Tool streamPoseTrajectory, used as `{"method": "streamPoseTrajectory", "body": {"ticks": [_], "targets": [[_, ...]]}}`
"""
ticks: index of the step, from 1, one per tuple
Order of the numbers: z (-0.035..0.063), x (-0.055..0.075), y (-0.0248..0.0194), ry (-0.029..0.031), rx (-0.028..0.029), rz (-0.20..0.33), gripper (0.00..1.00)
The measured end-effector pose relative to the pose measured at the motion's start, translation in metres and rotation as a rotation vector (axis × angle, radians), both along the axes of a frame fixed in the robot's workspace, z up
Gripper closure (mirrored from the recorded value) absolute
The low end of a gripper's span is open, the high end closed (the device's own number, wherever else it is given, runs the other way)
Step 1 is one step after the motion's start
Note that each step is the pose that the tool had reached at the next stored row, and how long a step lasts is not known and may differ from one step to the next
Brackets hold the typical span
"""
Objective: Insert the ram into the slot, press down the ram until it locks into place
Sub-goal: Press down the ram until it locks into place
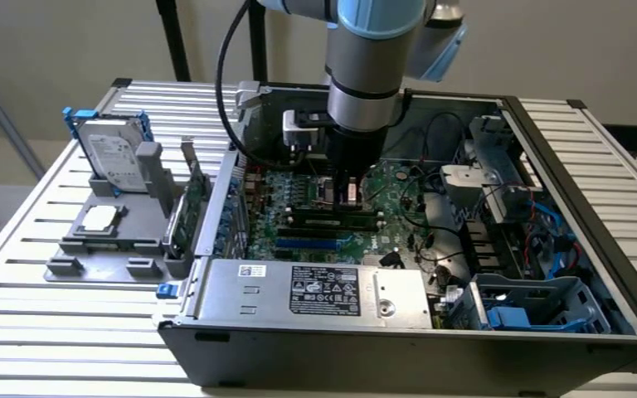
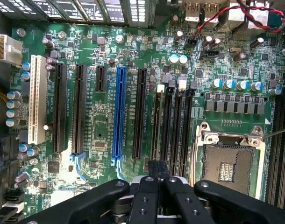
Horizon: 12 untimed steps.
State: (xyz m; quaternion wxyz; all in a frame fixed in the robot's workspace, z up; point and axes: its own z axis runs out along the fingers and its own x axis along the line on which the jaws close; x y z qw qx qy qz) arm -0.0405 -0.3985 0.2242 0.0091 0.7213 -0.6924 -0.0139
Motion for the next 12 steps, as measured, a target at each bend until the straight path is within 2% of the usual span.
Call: {"method": "streamPoseTrajectory", "body": {"ticks": [1, 2, 6, 8, 12], "targets": [[0.0010, 0.000, -0.0001, 0.0000, -0.0003, 0.000, 0.89], [0.0039, 0.000, 0.0003, -0.0007, 0.0027, 0.000, 0.89], [0.0221, 0.001, -0.0004, 0.0008, 0.0017, 0.000, 0.89], [0.0291, 0.002, -0.0010, 0.0042, 0.0015, 0.000, 0.89], [0.0291, 0.002, -0.0010, 0.0042, 0.0016, 0.000, 0.89]]}}
